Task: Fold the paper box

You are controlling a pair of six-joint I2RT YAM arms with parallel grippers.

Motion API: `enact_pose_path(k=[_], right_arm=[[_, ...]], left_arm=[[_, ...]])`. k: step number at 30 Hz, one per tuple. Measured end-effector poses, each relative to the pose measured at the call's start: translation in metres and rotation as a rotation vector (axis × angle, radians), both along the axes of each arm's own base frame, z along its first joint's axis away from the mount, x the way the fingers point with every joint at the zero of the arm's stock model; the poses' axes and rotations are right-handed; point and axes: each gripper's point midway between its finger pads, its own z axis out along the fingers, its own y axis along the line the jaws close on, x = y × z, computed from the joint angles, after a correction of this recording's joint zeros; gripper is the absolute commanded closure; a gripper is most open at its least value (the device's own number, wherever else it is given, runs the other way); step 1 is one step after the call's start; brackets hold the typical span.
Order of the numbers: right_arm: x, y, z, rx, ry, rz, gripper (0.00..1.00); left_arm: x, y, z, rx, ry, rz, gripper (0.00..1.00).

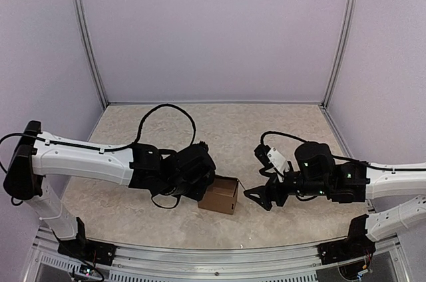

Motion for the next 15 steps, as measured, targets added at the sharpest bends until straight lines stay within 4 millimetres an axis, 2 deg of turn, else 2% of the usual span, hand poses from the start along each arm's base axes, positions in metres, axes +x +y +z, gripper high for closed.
enact_pose_path(k=[5, 10, 15], right_arm=[[-0.001, -0.003, -0.008, -0.035, 0.038, -0.017, 0.3], [0.005, 0.0, -0.013, -0.067, 0.032, -0.062, 0.41], [0.012, 0.006, -0.024, -0.122, 0.01, -0.099, 0.45]], left_arm=[[-0.001, -0.004, 0.001, -0.01, 0.024, 0.018, 1.0], [-0.001, -0.007, 0.001, -0.021, 0.042, 0.038, 1.0], [-0.002, -0.008, 0.001, -0.033, 0.059, 0.054, 1.0]])
